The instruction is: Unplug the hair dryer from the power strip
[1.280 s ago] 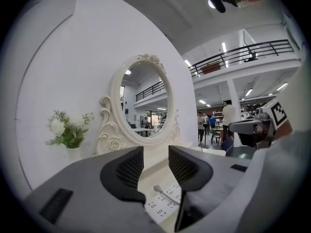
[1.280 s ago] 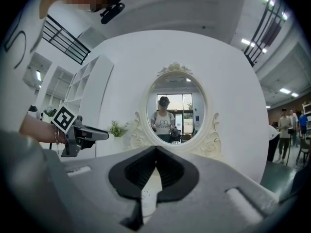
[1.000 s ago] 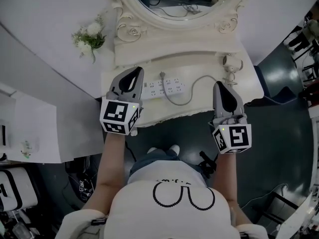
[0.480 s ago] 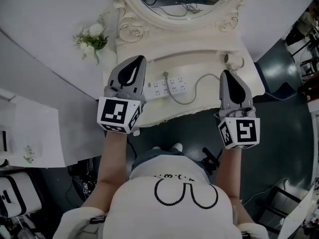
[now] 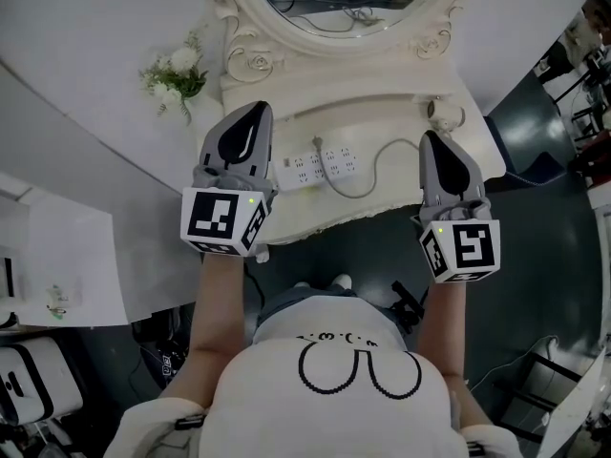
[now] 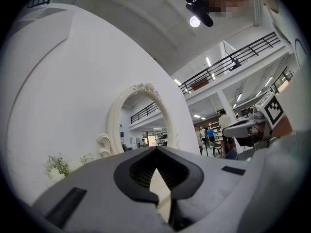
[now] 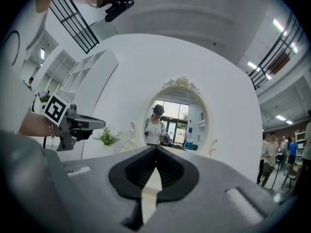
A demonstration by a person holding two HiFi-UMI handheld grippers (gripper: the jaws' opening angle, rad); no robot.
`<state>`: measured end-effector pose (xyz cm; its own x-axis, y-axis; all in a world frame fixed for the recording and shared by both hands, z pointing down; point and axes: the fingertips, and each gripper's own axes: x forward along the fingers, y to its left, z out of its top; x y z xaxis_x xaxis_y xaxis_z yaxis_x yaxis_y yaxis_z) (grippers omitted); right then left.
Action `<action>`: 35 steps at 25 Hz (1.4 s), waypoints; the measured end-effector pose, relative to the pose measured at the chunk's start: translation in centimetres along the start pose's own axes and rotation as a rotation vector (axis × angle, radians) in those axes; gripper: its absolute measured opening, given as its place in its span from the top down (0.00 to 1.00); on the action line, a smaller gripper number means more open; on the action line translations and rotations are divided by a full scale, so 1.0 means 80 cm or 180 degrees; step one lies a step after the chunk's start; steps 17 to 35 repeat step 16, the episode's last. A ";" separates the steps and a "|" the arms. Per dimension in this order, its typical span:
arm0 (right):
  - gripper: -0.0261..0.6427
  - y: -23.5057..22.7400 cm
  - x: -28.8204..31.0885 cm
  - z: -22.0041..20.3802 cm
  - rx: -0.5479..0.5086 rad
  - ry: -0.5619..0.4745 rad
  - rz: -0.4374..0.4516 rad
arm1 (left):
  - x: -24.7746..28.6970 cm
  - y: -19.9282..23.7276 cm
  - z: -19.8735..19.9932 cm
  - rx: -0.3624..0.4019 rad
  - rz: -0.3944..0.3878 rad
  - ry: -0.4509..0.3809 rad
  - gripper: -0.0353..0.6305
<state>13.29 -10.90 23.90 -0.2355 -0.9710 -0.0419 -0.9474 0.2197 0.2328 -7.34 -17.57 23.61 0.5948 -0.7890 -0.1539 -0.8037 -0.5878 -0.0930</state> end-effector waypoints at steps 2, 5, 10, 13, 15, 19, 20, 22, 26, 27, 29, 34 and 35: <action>0.97 0.000 -0.002 0.002 -0.0001 -0.0003 -0.0001 | -0.002 0.001 0.001 -0.0008 0.0016 -0.0001 0.95; 0.97 0.001 -0.006 0.004 -0.0010 -0.0010 -0.0002 | -0.005 -0.001 0.005 0.0008 0.0012 -0.0011 0.95; 0.97 0.001 -0.010 0.008 -0.0014 -0.0023 -0.0030 | -0.009 -0.006 0.010 0.0055 -0.0025 -0.0013 0.95; 0.97 0.004 -0.013 0.009 -0.0013 -0.0019 -0.0037 | -0.011 -0.006 0.011 0.0063 -0.0032 -0.0020 0.95; 0.97 0.006 -0.015 0.009 -0.0018 -0.0016 -0.0040 | -0.013 -0.006 0.012 0.0065 -0.0039 -0.0030 0.95; 0.97 0.007 -0.016 0.010 -0.0020 -0.0014 -0.0042 | -0.014 -0.007 0.013 0.0066 -0.0043 -0.0034 0.95; 0.97 0.007 -0.016 0.010 -0.0020 -0.0014 -0.0042 | -0.014 -0.007 0.013 0.0066 -0.0043 -0.0034 0.95; 0.97 0.007 -0.016 0.010 -0.0020 -0.0014 -0.0042 | -0.014 -0.007 0.013 0.0066 -0.0043 -0.0034 0.95; 0.97 0.007 -0.016 0.010 -0.0020 -0.0014 -0.0042 | -0.014 -0.007 0.013 0.0066 -0.0043 -0.0034 0.95; 0.97 0.007 -0.016 0.010 -0.0020 -0.0014 -0.0042 | -0.014 -0.007 0.013 0.0066 -0.0043 -0.0034 0.95; 0.97 0.007 -0.016 0.010 -0.0020 -0.0014 -0.0042 | -0.014 -0.007 0.013 0.0066 -0.0043 -0.0034 0.95; 0.97 0.007 -0.016 0.010 -0.0020 -0.0014 -0.0042 | -0.014 -0.007 0.013 0.0066 -0.0043 -0.0034 0.95; 0.97 0.007 -0.016 0.010 -0.0020 -0.0014 -0.0042 | -0.014 -0.007 0.013 0.0066 -0.0043 -0.0034 0.95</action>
